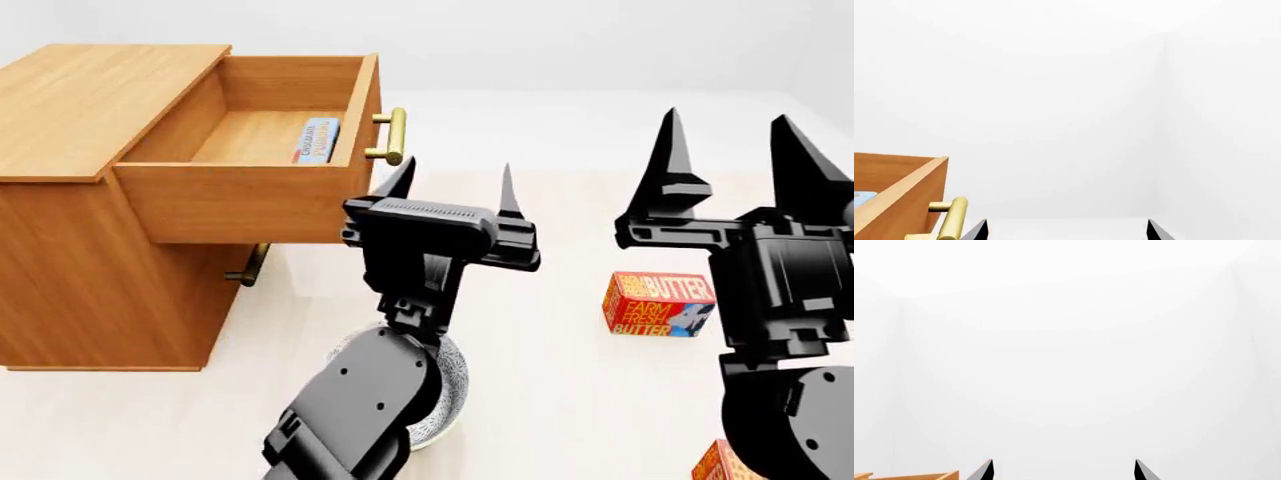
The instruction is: Put the chocolate pudding in the top drawer of the cabinet and close it.
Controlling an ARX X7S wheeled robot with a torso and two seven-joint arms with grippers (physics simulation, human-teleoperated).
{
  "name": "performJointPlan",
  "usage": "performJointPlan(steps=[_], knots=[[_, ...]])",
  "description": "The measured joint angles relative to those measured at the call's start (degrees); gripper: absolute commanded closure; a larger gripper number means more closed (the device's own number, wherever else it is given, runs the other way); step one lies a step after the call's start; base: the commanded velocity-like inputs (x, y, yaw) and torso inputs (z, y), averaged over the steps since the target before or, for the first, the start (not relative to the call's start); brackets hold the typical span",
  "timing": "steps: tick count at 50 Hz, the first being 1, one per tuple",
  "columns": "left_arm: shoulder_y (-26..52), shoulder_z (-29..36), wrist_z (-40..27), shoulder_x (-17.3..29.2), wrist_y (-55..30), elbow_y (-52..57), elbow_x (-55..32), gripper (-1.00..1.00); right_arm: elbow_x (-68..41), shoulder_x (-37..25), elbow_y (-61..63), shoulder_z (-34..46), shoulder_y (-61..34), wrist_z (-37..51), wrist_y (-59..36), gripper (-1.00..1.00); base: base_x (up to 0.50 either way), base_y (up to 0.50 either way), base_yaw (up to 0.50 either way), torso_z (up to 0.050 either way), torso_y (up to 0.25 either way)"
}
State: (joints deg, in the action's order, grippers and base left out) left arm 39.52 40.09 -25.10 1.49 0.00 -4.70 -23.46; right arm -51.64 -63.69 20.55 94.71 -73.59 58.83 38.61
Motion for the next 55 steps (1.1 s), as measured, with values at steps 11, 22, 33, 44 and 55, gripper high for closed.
performJointPlan(steps=[11,22,33,44,55], knots=[[2.6,3.0,-2.7,-0.6,3.8,-6.5,-0.9,-1.00,0.3,0.2,-0.5,-0.3,0.7,0.0,0.4,-1.00,0.00,0.00,0.00,0.000,0.000],[6.3,6.9,-6.7,-1.0,7.7,-13.2,-3.8,-1.00,1.1,0.2,-0.9,-0.4,1.8,0.2,1.1,-1.00,0.00,0.00,0.00,0.000,0.000],[9.6,11.0,-12.4,-1.0,10.0,-18.3,-7.1,-1.00,2.1,0.2,-1.4,-0.6,3.1,0.5,2.0,-1.00,0.00,0.00,0.00,0.000,0.000],[11.7,14.3,-18.3,-0.9,10.6,-21.2,-9.1,-1.00,1.5,0.0,-1.0,-1.0,2.9,0.1,1.6,-1.00,0.00,0.00,0.00,0.000,0.000],[13.7,17.6,-22.9,-1.0,11.0,-23.8,-11.4,-1.00,0.4,-0.3,-0.5,-1.6,2.3,-0.4,0.8,-1.00,0.00,0.00,0.00,0.000,0.000]])
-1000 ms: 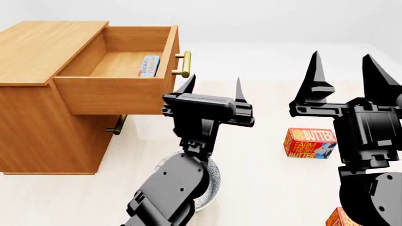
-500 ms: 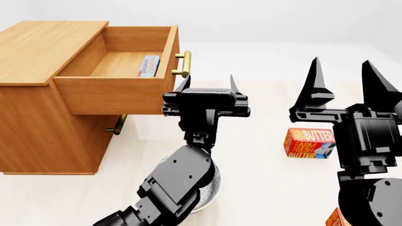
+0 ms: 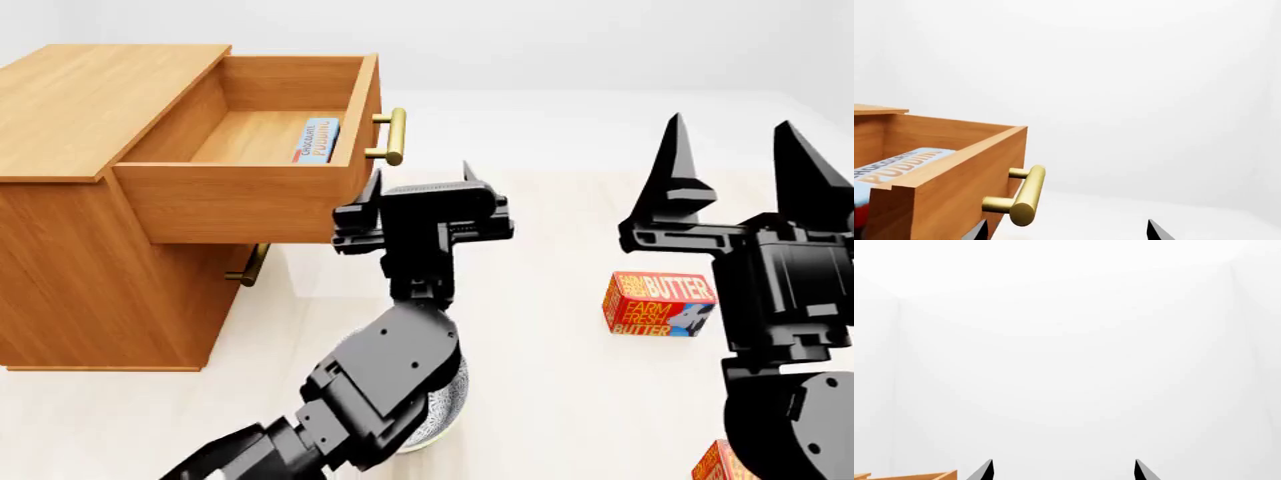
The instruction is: Put the chocolate pudding in the top drawer of the cabinet and close it.
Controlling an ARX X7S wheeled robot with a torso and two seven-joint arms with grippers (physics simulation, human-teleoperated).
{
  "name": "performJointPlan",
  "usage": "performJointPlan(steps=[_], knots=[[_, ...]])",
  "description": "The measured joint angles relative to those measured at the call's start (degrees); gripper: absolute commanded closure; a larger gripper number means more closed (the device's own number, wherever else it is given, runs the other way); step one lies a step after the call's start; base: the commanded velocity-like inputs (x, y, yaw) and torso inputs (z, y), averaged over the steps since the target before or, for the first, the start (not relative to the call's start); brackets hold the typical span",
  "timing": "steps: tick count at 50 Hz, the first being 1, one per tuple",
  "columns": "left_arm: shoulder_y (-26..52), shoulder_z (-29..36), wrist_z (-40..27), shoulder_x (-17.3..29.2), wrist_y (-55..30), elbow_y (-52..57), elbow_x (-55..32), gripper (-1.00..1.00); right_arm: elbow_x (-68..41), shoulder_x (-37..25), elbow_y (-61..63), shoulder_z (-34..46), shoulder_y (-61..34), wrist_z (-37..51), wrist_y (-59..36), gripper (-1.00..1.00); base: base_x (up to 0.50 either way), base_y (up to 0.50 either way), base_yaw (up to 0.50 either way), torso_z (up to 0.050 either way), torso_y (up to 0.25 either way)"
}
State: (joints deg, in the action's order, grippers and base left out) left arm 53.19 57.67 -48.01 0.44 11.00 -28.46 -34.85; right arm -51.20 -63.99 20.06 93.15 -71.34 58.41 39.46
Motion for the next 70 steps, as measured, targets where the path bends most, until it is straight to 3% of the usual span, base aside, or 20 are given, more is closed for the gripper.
performJointPlan(steps=[42,70], knots=[[6.3,11.0,-11.7,-0.4,2.7,-8.0,-6.8,-1.00,0.7,1.1,-1.6,-1.0,2.0,-0.3,0.5,-1.00,0.00,0.00,0.00,0.000,0.000],[7.8,12.7,-17.0,0.7,4.2,-10.4,-10.1,-1.00,-0.6,0.5,-0.4,-2.0,1.2,-1.0,-1.2,-1.00,0.00,0.00,0.00,0.000,0.000]])
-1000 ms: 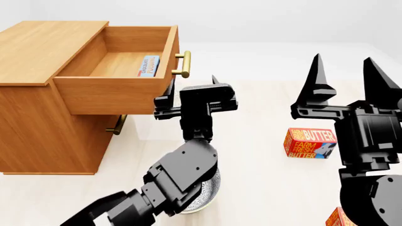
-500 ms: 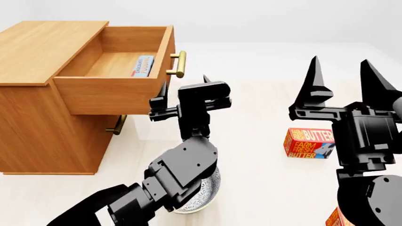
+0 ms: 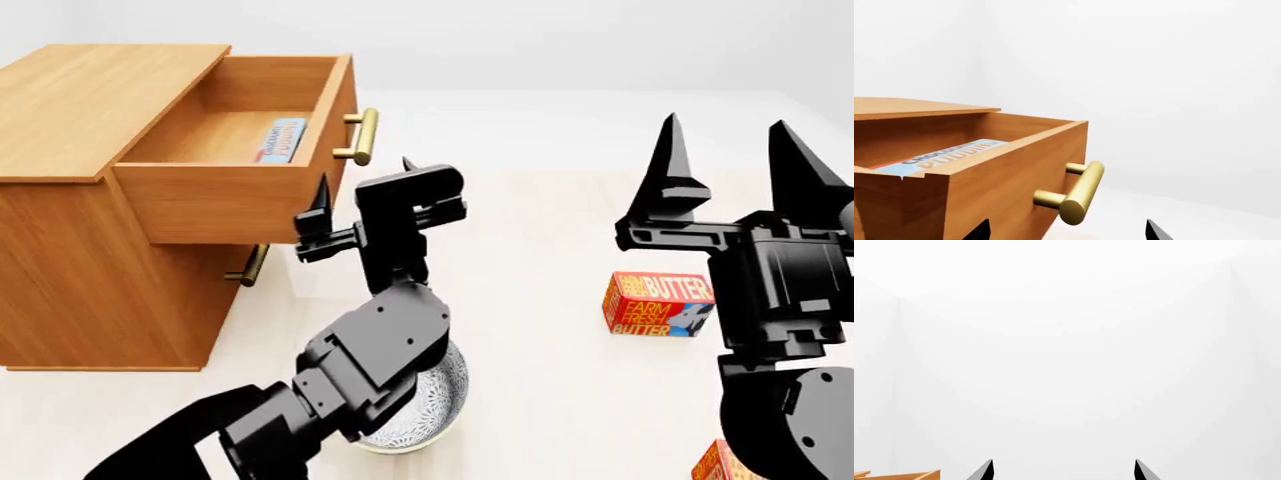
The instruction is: Put the chocolate pudding in the top drawer of the cabinet and close it.
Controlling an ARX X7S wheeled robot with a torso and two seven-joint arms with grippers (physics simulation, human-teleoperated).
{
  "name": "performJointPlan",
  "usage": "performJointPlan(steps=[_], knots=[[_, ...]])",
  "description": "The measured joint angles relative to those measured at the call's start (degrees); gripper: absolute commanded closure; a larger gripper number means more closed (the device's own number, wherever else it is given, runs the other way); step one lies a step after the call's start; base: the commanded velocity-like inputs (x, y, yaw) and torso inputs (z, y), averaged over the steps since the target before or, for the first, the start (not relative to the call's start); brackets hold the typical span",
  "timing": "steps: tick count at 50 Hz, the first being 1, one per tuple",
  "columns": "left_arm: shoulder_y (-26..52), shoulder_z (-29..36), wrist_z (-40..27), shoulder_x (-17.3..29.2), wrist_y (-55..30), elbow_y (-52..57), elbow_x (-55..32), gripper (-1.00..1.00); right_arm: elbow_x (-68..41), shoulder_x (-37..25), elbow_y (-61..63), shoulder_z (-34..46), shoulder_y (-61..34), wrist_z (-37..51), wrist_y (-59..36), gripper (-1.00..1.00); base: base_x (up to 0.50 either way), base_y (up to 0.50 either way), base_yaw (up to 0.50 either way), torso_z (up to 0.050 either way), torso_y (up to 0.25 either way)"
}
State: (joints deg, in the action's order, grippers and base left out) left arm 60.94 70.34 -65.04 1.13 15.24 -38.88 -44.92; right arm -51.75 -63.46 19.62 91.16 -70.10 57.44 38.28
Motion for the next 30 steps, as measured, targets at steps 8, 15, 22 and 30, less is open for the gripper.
performJointPlan(steps=[8,15,22,30], knots=[[0.3,-0.1,-1.3,0.5,-0.1,-0.2,-0.3,-1.00,0.0,-0.1,0.1,-0.2,0.1,-0.1,-0.1,-1.00,0.00,0.00,0.00,0.000,0.000],[0.6,-0.3,-2.3,1.0,-0.3,-0.4,-0.6,-1.00,-0.1,-0.1,0.2,-0.4,0.3,-0.2,-0.2,-1.00,0.00,0.00,0.00,0.000,0.000],[0.9,-0.5,-3.1,1.5,-0.6,-0.4,-0.8,-1.00,-0.2,0.0,0.1,-0.6,0.4,-0.4,-0.2,-1.00,0.00,0.00,0.00,0.000,0.000],[1.3,-0.6,-3.7,1.9,-0.9,-0.7,-1.0,-1.00,-0.3,0.0,0.1,-0.8,0.6,-0.5,-0.2,-1.00,0.00,0.00,0.00,0.000,0.000]])
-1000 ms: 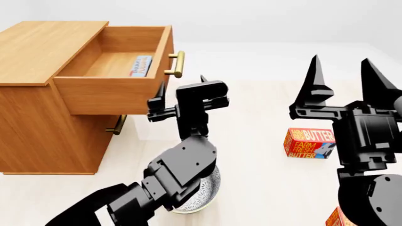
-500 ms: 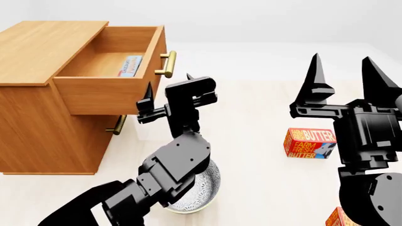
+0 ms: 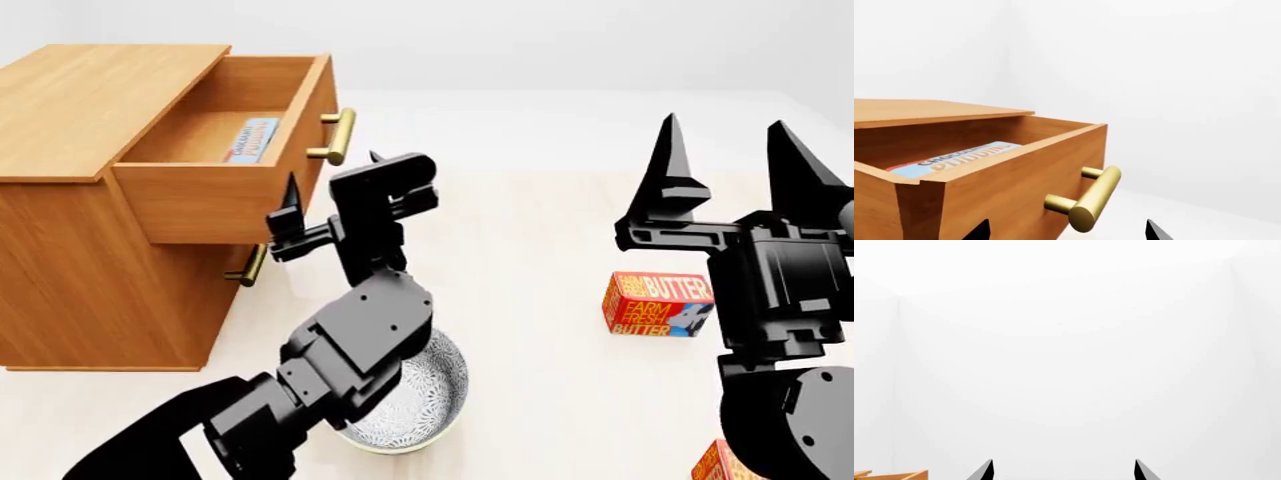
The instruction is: Put the chocolate pudding in the top drawer of the cabinet and close it.
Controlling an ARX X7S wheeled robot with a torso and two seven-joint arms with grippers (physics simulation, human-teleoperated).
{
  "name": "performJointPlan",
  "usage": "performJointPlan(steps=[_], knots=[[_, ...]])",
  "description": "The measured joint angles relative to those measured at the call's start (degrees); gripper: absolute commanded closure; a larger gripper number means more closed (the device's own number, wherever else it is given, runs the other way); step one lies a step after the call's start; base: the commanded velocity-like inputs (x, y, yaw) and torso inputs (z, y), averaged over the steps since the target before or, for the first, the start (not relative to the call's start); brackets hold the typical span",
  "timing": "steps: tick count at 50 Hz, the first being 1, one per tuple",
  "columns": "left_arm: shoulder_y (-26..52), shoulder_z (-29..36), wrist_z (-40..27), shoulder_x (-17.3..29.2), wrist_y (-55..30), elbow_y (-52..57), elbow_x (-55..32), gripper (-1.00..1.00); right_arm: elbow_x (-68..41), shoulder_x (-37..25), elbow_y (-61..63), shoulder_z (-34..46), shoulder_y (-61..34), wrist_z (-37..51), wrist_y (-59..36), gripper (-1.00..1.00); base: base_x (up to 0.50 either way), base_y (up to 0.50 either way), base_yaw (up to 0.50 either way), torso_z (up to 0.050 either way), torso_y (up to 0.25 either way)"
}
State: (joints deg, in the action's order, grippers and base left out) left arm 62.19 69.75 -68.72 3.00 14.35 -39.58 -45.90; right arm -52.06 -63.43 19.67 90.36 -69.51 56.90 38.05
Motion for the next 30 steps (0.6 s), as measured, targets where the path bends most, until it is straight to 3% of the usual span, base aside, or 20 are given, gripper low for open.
performJointPlan(steps=[30], knots=[[1.4,-0.9,-2.2,1.1,-1.4,-2.3,-0.2,-1.00,-0.1,0.0,0.1,-0.8,0.6,-0.2,-0.3,-1.00,0.00,0.00,0.00,0.000,0.000]])
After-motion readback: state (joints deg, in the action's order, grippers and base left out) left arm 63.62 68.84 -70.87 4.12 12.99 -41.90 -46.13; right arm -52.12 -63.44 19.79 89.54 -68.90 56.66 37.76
